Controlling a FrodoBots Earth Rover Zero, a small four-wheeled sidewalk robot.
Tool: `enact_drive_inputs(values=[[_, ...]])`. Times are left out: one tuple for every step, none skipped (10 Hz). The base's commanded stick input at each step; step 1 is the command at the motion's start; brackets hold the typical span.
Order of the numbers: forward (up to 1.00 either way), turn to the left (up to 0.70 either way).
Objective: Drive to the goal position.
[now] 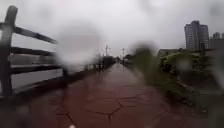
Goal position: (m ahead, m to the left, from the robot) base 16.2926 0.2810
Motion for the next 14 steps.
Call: enact_drive_inputs(values=[[0.01,0.0],[0.24,0.0],[0.46,0.0],[0.69,0.0],[0.92,0.0],[1.0,0.0],[1.0,0.0],[1.0,0.0],[1.0,-0.16],[1.0,-0.38],[1.0,-0.33],[1.0,-0.02],[1.0,0.0],[1.0,0.0]])
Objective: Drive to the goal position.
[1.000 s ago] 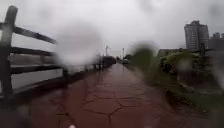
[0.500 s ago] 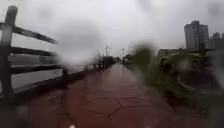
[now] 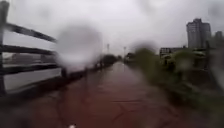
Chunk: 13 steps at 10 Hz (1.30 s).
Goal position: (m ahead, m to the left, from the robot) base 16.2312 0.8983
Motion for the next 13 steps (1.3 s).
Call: enact_drive_inputs(values=[[1.0,0.0],[1.0,0.0],[1.0,0.0],[1.0,0.0],[1.0,0.0],[1.0,0.0],[1.0,0.0],[1.0,0.0],[1.0,0.0],[1.0,0.0],[1.0,0.0],[1.0,0.0],[1.0,0.0]])
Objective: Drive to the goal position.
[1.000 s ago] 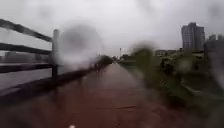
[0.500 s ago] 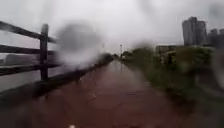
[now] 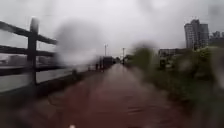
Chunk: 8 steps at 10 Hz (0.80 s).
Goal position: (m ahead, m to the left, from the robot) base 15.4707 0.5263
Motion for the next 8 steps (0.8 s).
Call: enact_drive_inputs(values=[[1.0,0.0],[1.0,0.0],[1.0,0.0],[1.0,0.0],[1.0,0.0],[1.0,0.0],[1.0,0.0],[1.0,-0.08]])
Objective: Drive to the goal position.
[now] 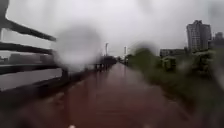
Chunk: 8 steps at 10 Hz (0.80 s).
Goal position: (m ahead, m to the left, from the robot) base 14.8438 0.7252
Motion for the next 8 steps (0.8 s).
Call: enact_drive_inputs(values=[[1.0,-0.27],[1.0,-0.39],[1.0,-0.35],[1.0,-0.31],[1.0,-0.28],[1.0,-0.24],[1.0,-0.2],[1.0,-0.16]])
